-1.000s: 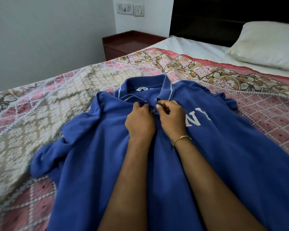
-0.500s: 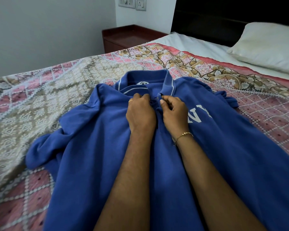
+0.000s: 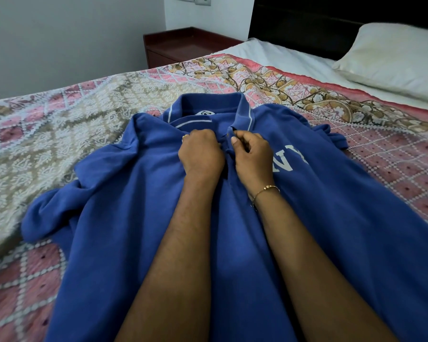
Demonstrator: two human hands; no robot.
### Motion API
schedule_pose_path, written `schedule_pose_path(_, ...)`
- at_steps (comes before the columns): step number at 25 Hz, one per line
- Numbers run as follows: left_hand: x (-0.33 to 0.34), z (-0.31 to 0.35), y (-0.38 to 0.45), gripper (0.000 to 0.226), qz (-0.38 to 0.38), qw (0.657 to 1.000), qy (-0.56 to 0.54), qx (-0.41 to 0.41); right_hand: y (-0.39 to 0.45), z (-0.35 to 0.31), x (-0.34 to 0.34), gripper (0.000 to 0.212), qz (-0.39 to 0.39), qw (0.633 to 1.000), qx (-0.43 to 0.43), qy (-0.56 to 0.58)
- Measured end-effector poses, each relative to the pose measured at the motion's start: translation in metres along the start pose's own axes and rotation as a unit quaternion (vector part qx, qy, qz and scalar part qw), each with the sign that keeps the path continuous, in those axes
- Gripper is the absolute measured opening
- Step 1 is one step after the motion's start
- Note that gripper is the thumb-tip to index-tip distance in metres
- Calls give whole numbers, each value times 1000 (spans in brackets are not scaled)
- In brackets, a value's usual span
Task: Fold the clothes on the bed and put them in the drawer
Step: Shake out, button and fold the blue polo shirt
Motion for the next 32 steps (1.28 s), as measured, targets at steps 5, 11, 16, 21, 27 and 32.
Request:
schedule_pose_path(5,-12,0,-6,23,45,992,-119,29,-2,1,-3,22,9,1000,-20,-6)
schedule_pose_path(11,-16,-1,-7,12,85,973,-213,9,-3,-10,-8,20,67,995,-63,24)
schedule_pose_path(16,-12,-2,-11,9,59,946,-319,10,-9,-10,-3,27,61,990,-125,-28)
schedule_pose_path(21,-16,-6,-11,8,52,931,-360,32,-9,-11,-7,19,20,992,-121,-26)
schedule_pose_path(27,-17,-8,-11,9,46,929,-353,96,-4,-5,-8,16,-6,997,-21,69)
schedule_pose_path(32,-15,-6,-16,7,34,898,-435,59,-6,-3,-9,13,9,996,-38,75)
Point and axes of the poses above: each hand's wrist, its own y-axis towards the middle knuckle, its own x-axis out of the palm, z = x × y, the point moved 2 cm from there along y, towards the middle knuckle, and after that the axes turned 8 degrees about -y, right-handed, at the moved point
